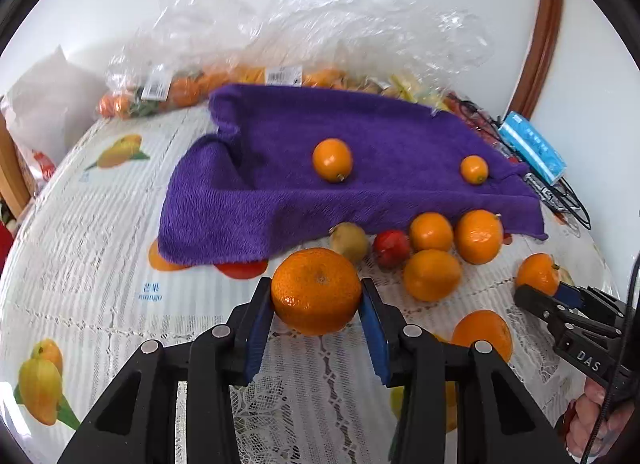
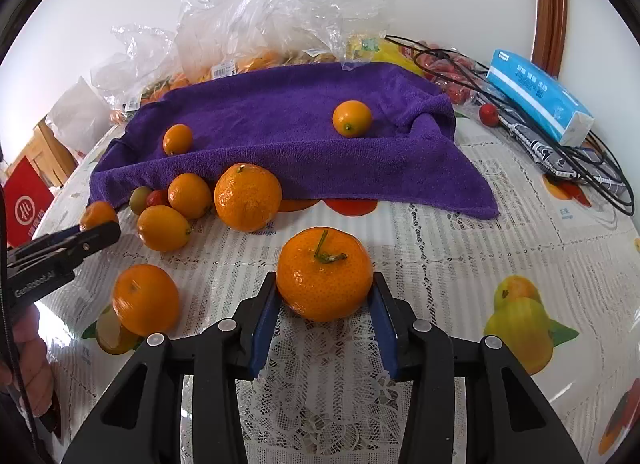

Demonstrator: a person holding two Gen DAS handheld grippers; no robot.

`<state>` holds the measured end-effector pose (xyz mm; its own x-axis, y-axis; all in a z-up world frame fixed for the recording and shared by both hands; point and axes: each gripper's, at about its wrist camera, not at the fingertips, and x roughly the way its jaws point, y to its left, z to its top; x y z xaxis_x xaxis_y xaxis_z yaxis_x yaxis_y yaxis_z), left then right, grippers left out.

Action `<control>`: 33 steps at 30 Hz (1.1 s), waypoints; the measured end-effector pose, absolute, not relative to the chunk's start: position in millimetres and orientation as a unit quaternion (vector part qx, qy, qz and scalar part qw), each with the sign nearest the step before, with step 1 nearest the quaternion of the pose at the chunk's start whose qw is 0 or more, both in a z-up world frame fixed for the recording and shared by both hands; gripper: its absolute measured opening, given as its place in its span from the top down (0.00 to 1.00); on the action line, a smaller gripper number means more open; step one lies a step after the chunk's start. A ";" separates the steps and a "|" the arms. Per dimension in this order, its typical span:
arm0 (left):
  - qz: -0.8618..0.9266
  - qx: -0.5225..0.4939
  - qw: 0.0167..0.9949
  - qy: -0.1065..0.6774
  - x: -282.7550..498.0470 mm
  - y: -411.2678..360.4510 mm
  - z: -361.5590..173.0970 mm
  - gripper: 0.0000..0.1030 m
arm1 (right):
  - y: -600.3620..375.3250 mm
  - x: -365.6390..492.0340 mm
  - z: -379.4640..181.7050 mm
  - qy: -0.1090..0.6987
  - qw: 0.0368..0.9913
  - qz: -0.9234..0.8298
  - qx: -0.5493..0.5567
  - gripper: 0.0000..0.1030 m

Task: Organize fruits
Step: 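Carry the right gripper's large orange over the towel while the left carries its orange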

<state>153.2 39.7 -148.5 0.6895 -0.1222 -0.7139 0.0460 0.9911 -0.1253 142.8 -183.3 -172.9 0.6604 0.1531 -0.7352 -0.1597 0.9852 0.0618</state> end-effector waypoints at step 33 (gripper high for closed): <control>-0.014 -0.092 0.942 0.322 231.2 50.8 -72.7 0.61 | -165.8 220.4 -74.6 0.297 0.949 0.104 -0.003 0.58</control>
<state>231.2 50.8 -72.7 0.7918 -0.0862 -0.6046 -0.0330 0.9825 -0.1833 220.4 -165.8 -74.6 0.8016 0.1959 -0.5648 -0.1991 0.9783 0.0567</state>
